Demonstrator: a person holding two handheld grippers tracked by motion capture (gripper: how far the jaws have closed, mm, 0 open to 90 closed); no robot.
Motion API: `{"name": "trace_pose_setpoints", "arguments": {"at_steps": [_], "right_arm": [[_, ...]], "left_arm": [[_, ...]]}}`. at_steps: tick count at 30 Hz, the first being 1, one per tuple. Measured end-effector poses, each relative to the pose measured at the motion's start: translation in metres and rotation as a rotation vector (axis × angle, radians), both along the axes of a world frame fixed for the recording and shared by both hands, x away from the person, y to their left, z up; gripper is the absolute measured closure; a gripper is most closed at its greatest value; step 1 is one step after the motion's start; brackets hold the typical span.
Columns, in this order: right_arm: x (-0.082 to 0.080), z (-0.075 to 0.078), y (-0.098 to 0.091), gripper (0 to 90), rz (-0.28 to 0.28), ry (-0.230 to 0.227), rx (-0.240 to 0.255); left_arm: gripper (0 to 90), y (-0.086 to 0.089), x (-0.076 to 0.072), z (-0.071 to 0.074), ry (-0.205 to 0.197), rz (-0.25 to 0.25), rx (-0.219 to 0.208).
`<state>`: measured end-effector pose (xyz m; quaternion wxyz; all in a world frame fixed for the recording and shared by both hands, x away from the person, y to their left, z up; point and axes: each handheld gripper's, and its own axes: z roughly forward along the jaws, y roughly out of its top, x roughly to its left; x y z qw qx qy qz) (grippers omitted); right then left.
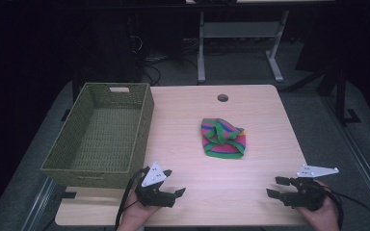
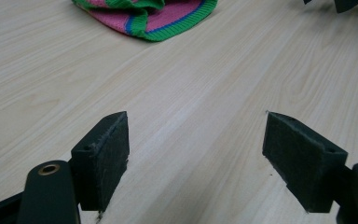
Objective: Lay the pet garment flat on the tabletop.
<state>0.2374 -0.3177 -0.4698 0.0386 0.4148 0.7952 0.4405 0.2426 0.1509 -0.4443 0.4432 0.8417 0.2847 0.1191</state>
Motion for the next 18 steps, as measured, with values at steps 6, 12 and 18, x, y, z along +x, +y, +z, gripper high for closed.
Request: {"name": "trace_pose_setpoints", "arguments": {"at_steps": [6,12,18], "right_arm": [[0.001,-0.002,0.001,28.4,0.011,0.008,-0.002],[0.009,0.001,0.005,28.4,0.019,-0.005,-0.007],[0.018,0.008,0.009,28.0,0.039,0.002,-0.046]], "left_arm": [[22.5,0.0,0.002,0.0,-0.003,0.01,-0.001],[22.5,-0.003,0.002,-0.002,0.004,0.005,0.006],[22.5,-0.003,0.0,-0.003,-0.001,0.002,0.015]]}}
